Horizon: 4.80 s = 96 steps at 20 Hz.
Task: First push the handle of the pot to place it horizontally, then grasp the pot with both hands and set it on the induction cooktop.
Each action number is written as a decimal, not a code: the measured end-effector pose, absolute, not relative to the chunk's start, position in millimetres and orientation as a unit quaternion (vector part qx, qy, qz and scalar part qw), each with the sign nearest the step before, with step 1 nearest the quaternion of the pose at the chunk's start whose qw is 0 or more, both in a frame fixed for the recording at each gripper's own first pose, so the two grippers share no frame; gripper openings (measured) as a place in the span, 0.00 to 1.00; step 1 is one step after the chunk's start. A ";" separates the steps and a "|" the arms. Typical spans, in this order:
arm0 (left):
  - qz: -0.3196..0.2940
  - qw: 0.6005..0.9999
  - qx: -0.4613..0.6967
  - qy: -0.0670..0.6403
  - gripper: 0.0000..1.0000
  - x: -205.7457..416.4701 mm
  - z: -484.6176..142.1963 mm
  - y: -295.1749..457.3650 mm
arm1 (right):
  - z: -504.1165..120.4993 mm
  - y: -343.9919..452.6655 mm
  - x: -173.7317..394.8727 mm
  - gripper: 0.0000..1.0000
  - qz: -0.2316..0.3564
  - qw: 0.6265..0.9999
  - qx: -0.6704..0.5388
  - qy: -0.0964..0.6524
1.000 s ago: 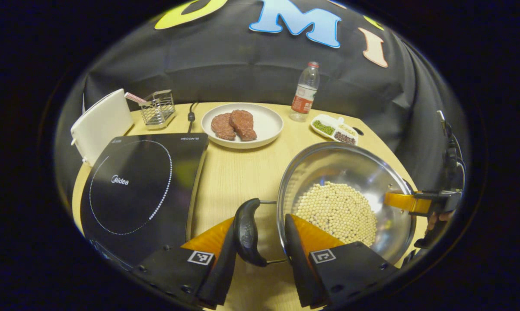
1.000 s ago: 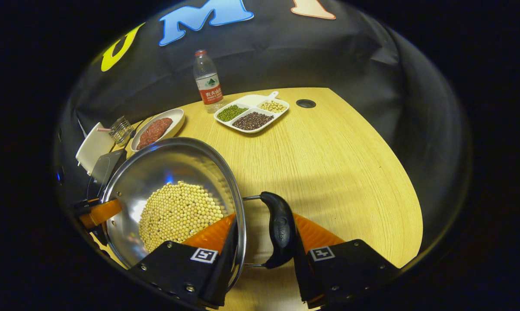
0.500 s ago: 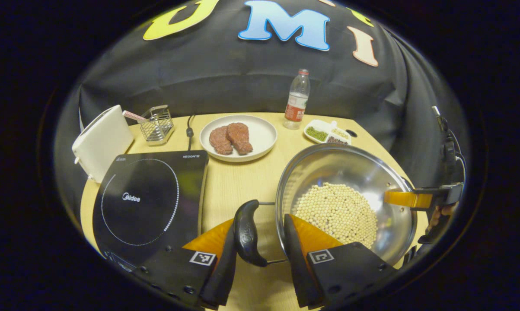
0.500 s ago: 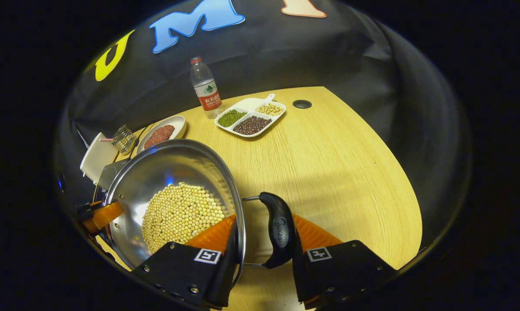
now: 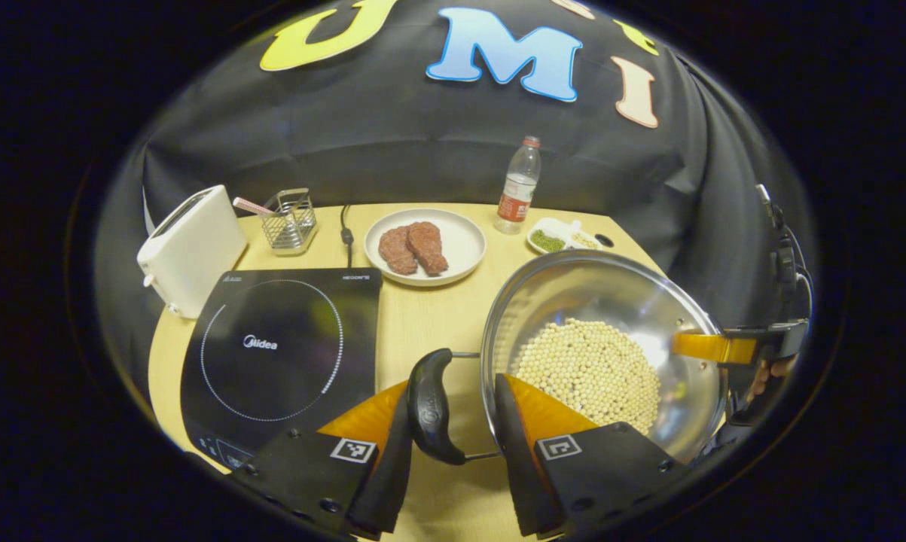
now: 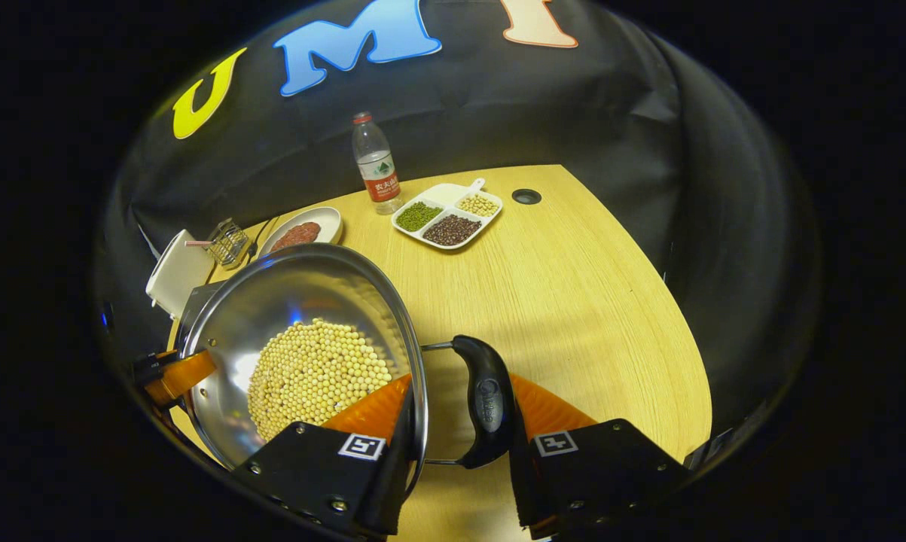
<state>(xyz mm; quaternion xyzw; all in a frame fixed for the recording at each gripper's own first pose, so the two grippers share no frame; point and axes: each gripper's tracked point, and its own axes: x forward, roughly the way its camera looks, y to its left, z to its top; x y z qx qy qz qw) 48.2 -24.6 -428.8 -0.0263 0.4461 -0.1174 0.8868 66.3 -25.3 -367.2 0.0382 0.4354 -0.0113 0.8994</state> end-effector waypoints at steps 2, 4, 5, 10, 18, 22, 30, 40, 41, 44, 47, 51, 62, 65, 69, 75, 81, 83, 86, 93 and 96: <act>-0.119 0.886 -0.031 0.446 0.63 46.4 -420.1 -10.4 | -362.8 -12.9 63.0 0.57 -0.012 0.899 0.037 0.436; -0.121 0.886 -0.032 0.447 0.63 48.8 -415.7 3.2 | -358.2 1.1 61.4 0.57 -0.011 0.899 0.034 0.436; -0.121 0.886 -0.031 0.446 0.63 50.6 -414.5 11.3 | -355.8 8.6 62.3 0.57 -0.010 0.901 0.034 0.432; -0.117 0.888 -0.027 0.443 0.63 58.4 -405.7 54.9 | -350.9 50.0 64.2 0.57 -0.005 0.902 0.037 0.430; -0.105 0.889 -0.027 0.445 0.60 69.8 -402.7 126.2 | -348.8 115.9 74.4 0.57 0.001 0.903 0.027 0.429; -0.094 0.889 -0.022 0.448 0.60 78.0 -406.0 159.4 | -350.2 147.8 81.9 0.57 0.005 0.903 0.023 0.429; -0.078 0.886 -0.021 0.457 0.63 89.0 -414.7 211.4 | -359.0 197.7 95.2 0.57 0.011 0.902 0.016 0.432; -0.064 0.884 -0.021 0.463 0.60 114.5 -426.8 258.2 | -369.5 247.4 114.1 0.57 0.012 0.899 0.017 0.438; -0.062 0.884 -0.023 0.463 0.63 116.8 -428.6 263.8 | -369.9 252.6 116.6 0.57 0.012 0.899 0.016 0.438; -0.055 0.884 -0.026 0.464 0.60 123.5 -436.3 279.7 | -372.0 270.8 123.0 0.57 0.015 0.899 0.012 0.437; -0.053 0.882 -0.025 0.467 0.60 127.9 -442.7 296.8 | -377.4 286.3 129.1 0.57 0.018 0.899 0.009 0.437; -0.048 0.881 -0.023 0.470 0.60 135.4 -449.3 312.8 | -384.9 302.9 133.5 0.57 0.019 0.897 0.013 0.441; -0.059 0.883 -0.011 0.465 0.60 145.9 -462.3 324.2 | -397.8 321.3 132.3 0.58 0.005 0.898 0.026 0.439; -0.063 0.883 -0.006 0.465 0.60 146.3 -464.5 324.6 | -400.5 322.3 133.1 0.58 0.001 0.899 0.031 0.437; -0.065 0.883 -0.004 0.465 0.63 147.5 -469.6 327.5 | -404.3 324.6 132.2 0.57 -0.002 0.899 0.034 0.436; -0.070 0.884 -0.009 0.463 0.64 149.0 -473.7 331.2 | -407.2 325.9 130.8 0.57 -0.003 0.902 0.034 0.431; -0.077 0.889 -0.008 0.451 0.61 150.2 -470.9 332.9 | -409.6 325.3 128.5 0.57 0.003 0.903 0.038 0.427; -0.077 0.892 -0.010 0.446 0.62 151.4 -471.2 333.8 | -409.5 325.7 128.7 0.58 0.005 0.905 0.042 0.424; -0.074 0.895 -0.010 0.440 0.69 150.2 -468.7 338.2 | -407.7 324.3 130.5 0.59 0.014 0.908 0.038 0.418; -0.030 0.925 -0.008 0.378 0.94 151.4 -417.2 353.6 | -353.3 312.2 143.3 0.94 0.044 0.942 -0.003 0.333; -0.022 0.951 -0.012 0.309 0.95 149.5 -353.2 335.4 | -320.0 296.2 139.4 0.94 0.056 0.953 -0.007 0.297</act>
